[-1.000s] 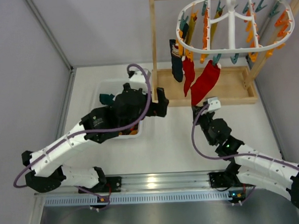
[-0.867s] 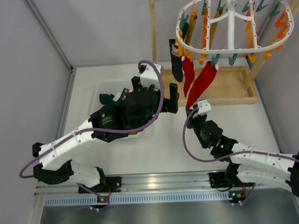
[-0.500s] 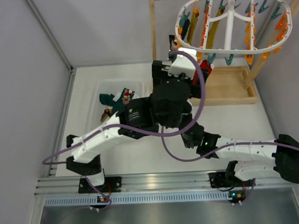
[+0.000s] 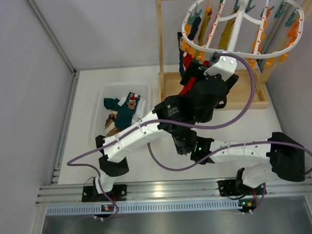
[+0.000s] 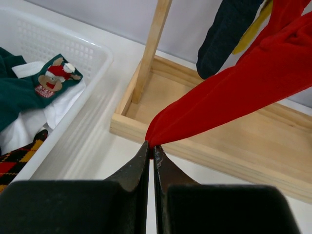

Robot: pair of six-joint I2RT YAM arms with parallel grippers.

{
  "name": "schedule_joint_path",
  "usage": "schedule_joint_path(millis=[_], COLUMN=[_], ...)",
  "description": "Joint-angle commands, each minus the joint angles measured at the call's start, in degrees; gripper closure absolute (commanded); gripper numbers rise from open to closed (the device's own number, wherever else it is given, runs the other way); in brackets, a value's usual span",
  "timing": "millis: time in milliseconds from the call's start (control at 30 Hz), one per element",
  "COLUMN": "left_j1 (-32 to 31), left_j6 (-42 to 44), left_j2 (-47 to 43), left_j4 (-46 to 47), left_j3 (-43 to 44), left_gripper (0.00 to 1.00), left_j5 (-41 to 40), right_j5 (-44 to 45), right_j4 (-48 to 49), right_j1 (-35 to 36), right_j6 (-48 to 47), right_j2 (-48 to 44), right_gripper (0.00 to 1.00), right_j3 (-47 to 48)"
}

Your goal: Remove the socks clipped to the hanger

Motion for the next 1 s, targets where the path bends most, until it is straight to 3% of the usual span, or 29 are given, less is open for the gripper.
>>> schedule_joint_path(millis=[0,367,567,733,967], left_j1=[3.03,7.87,7.96,10.06,12.09], left_j6=[-0.89,-1.85,0.69,0.52,2.53], left_j2=[-0.72,3.06,5.78,7.10,8.69], left_j4=[1.48,1.83,5.43,8.24,12.45], left_j3=[3.28,3.46,3.46,3.02,2.49], left_gripper=[0.02,0.06,0.08,0.17,0.21], left_j5=[5.01,13.45,12.14,9.77,13.19], right_j5=[0.56,0.03,-1.29,-2.25,-3.84], right_j4=[2.59,0.74,-0.58,-0.31,-1.01], right_j1=[1.87,2.93,2.84,2.93,2.93], right_j6=[-2.44,-5.95,-6.92,-6.05,-5.87], right_j2=[2.00,5.78,6.14,3.25,-0.28], right_gripper=[1.00,1.00,1.00,1.00,1.00], right_j3=[3.75,7.98,8.95,5.96,2.44])
